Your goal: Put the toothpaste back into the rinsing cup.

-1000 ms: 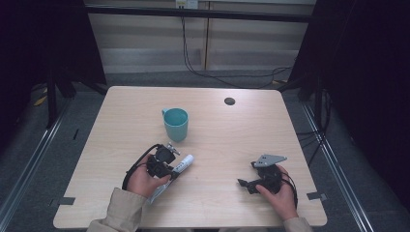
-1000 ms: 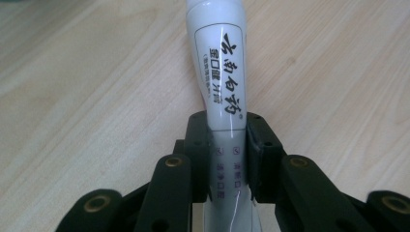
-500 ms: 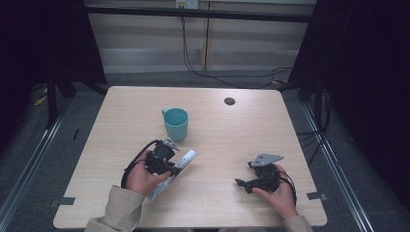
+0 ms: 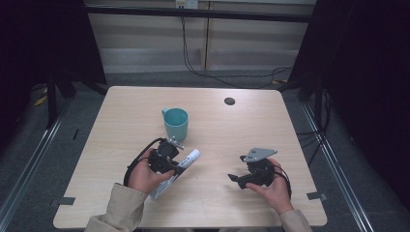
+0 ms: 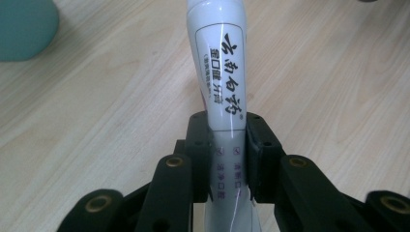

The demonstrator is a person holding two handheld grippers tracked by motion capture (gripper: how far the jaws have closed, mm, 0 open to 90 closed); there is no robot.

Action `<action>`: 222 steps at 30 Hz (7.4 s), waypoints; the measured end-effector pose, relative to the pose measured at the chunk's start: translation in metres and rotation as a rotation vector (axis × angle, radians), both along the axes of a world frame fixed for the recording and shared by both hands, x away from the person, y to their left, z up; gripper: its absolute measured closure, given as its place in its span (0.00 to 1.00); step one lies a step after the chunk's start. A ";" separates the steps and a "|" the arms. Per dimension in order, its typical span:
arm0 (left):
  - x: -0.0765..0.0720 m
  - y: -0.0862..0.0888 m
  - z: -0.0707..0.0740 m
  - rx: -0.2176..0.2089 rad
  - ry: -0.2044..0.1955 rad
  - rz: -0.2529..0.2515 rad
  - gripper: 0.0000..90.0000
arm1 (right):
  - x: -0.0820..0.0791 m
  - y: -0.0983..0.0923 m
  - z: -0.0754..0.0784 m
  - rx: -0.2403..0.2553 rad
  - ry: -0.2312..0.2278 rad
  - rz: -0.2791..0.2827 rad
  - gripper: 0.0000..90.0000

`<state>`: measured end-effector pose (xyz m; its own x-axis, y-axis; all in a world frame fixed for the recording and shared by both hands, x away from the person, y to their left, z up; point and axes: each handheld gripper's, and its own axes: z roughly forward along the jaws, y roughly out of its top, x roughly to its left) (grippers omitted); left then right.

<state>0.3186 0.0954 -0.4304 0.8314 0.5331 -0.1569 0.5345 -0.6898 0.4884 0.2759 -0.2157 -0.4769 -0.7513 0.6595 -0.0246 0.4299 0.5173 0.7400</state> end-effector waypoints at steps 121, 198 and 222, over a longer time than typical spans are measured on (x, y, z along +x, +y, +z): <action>-0.002 -0.056 0.025 -0.124 -0.077 -0.073 0.83 | 0.026 0.033 0.041 0.347 0.098 -0.051 0.35; -0.012 -0.046 -0.008 -0.263 -0.105 -0.072 0.63 | 0.047 0.009 0.058 0.849 0.293 -0.233 0.68; -0.002 -0.023 0.019 -0.127 -0.102 -0.100 0.82 | 0.045 -0.010 0.059 0.661 0.121 -0.161 0.28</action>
<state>0.3166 0.0728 -0.4112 0.8942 0.4285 -0.1297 0.4097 -0.6662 0.6232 0.3210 -0.2255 -0.4174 -0.6149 0.6108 0.4988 0.5626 -0.1034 0.8202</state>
